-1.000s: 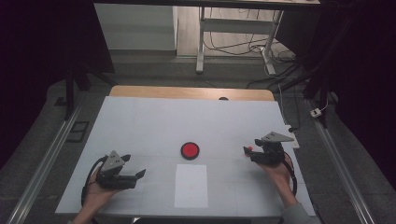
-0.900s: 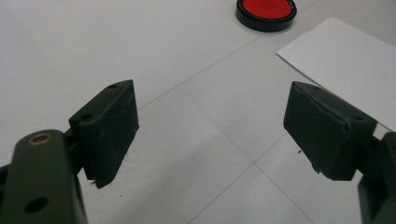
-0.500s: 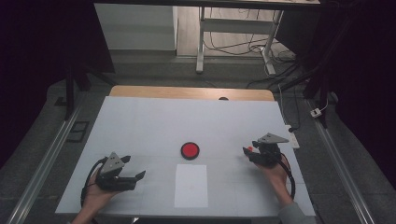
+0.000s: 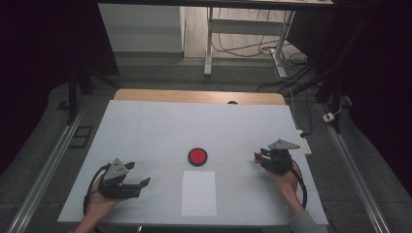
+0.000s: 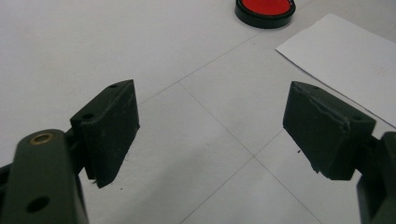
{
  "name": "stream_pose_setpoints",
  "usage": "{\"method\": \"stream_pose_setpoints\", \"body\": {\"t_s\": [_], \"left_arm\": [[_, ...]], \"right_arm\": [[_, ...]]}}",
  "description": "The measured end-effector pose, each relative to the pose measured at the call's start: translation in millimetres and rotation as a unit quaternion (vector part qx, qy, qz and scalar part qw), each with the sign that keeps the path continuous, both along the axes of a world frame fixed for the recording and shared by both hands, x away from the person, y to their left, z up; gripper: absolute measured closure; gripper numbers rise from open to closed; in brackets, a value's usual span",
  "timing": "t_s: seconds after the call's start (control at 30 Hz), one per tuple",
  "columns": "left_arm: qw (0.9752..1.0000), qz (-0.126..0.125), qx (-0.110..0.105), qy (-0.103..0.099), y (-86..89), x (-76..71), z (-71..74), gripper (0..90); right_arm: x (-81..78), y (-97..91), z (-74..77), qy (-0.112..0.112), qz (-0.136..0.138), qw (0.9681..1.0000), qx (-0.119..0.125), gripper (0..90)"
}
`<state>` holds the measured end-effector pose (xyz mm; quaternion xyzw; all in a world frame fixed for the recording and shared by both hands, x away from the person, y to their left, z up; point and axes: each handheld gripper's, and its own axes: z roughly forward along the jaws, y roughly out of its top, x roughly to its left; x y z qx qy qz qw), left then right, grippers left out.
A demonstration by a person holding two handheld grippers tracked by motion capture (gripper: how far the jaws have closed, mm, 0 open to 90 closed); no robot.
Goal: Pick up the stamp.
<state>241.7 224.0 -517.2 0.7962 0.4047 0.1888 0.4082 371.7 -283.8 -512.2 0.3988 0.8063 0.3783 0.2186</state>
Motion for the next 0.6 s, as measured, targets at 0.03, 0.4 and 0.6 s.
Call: {"method": "stream_pose_setpoints", "body": {"t_s": [0.03, 0.4, 0.6], "left_arm": [[1.0000, 0.000, 0.000, 0.000, 0.0, 0.0, 0.0, 18.8], [1.0000, 0.001, 0.001, -0.004, -0.2, -0.5, 0.0, 19.2], [1.0000, 0.001, 0.001, -0.002, -0.4, -0.2, -0.5, 19.2]], "right_arm": [[0.0, -0.1, 0.0, 0.000, 0.000, 1.0000, 0.001, 66.6], [-0.6, -1.0, 0.5, 0.001, 0.004, 1.0000, -0.001, 72.1], [-2.6, -1.7, 4.3, -0.011, 0.011, 0.9999, 0.006, 72.3]]}}
